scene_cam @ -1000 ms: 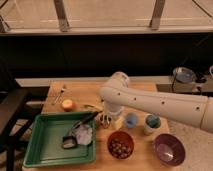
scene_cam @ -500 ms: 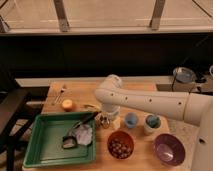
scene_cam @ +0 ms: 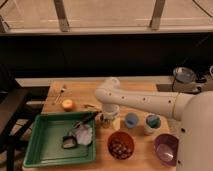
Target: Stack cups into tray
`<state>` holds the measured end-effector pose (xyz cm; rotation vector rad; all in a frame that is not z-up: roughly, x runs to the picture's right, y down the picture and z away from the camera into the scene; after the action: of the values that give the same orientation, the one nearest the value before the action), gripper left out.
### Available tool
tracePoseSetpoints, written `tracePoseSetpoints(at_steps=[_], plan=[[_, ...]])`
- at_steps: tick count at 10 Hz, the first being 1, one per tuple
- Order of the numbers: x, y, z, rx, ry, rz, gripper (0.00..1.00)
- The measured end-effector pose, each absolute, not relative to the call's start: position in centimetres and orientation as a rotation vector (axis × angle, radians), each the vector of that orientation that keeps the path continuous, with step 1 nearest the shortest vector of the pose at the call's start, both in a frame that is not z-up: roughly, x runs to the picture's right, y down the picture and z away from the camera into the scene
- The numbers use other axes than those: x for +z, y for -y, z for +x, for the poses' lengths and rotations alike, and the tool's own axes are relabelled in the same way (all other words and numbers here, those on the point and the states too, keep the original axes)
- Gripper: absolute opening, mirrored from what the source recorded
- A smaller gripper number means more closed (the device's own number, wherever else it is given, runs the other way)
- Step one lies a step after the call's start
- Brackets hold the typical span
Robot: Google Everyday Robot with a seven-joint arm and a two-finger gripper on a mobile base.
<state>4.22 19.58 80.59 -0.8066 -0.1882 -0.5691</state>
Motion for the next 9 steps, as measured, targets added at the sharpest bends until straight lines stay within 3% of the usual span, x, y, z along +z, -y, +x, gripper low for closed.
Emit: tracePoseSetpoints(at_steps=[5, 9], plan=[[79.9, -18.1, 5.4, -0.472, 0.236, -0.774, 0.04], [76.2, -13.8, 6.7, -0.431, 0.248, -0.689, 0.00]])
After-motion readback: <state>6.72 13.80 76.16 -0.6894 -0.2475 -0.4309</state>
